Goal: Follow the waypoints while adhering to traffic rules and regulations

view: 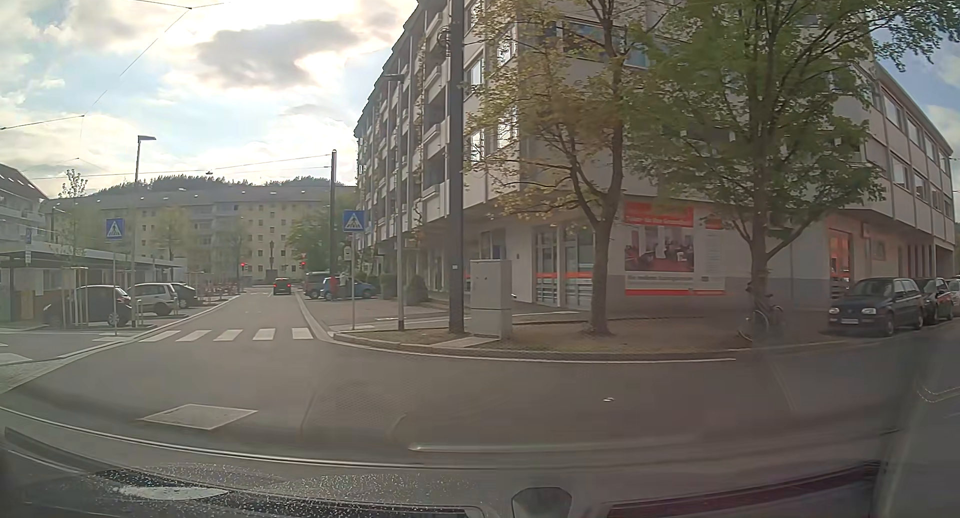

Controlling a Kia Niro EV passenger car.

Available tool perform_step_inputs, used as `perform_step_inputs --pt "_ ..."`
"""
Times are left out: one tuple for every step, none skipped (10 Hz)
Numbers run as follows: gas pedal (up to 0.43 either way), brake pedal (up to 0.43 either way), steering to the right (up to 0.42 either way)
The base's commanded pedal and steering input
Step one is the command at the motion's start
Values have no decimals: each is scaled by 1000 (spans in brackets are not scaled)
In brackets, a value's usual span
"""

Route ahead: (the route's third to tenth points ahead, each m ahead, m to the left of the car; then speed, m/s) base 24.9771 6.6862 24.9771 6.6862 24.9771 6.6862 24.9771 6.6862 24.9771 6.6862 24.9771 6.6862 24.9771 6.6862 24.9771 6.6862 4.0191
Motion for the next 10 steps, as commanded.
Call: perform_step_inputs --pt "8 0 -367" --pt "8 0 -355" --pt "8 0 -346" --pt "8 0 -339" --pt "28 0 -327" --pt "28 0 -308" --pt "39 0 -290" --pt "39 0 -273" --pt "59 0 -257" --pt "59 0 -223"
